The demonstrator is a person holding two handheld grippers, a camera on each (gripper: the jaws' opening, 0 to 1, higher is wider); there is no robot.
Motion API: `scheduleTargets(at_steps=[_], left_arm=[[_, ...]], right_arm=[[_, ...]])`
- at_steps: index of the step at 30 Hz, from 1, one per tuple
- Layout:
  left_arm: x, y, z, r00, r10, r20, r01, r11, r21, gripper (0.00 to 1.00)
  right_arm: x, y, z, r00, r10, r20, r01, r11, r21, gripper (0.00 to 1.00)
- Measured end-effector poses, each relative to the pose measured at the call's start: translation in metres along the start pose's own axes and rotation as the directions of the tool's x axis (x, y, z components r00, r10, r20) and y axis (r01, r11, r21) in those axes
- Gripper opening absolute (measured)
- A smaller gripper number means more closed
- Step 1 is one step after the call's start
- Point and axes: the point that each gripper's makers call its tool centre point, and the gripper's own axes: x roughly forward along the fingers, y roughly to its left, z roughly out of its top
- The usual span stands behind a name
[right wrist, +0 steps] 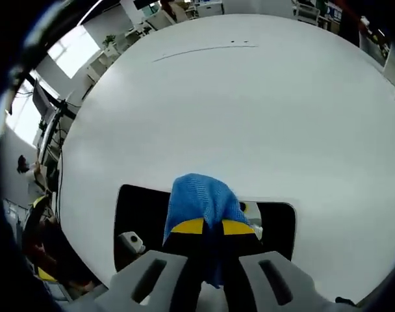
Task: Wipe the mirror surface with the cleaning cloth until all visible marks leave the cleaned area.
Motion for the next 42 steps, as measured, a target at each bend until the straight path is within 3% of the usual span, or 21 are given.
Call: scheduleTargets(at_steps=[9, 15, 23, 42], left_arm=[[-0.002, 0.003, -0.003, 0.999, -0.047, 0.003, 0.047, 0.999, 0.016, 0.99], [-0.005, 0.006, 0.003, 0.998, -0.051, 0.024, 0.051, 0.999, 0.015, 0.99], [-0.009, 0.009, 0.001, 0.999, -0.054, 0.004, 0.054, 0.998, 0.021, 0.99], [-0.010, 0.006, 0.000, 0.999, -0.037, 0.016, 0.037, 0.999, 0.018, 0.99]], right_arm=[[0.006, 0.025, 0.003, 1.000, -0.011, -0.005, 0.011, 1.000, -0.020, 0.02], [0.010, 0.042, 0.006, 1.000, 0.009, -0.020, -0.009, 1.000, -0.006, 0.02], [0.018, 0.062, 0.012, 0.998, 0.062, -0.013, -0.061, 0.998, 0.032, 0.02], [0.026, 0.098, 0.016, 0.986, 0.151, 0.068, -0.148, 0.988, -0.048, 0.02]])
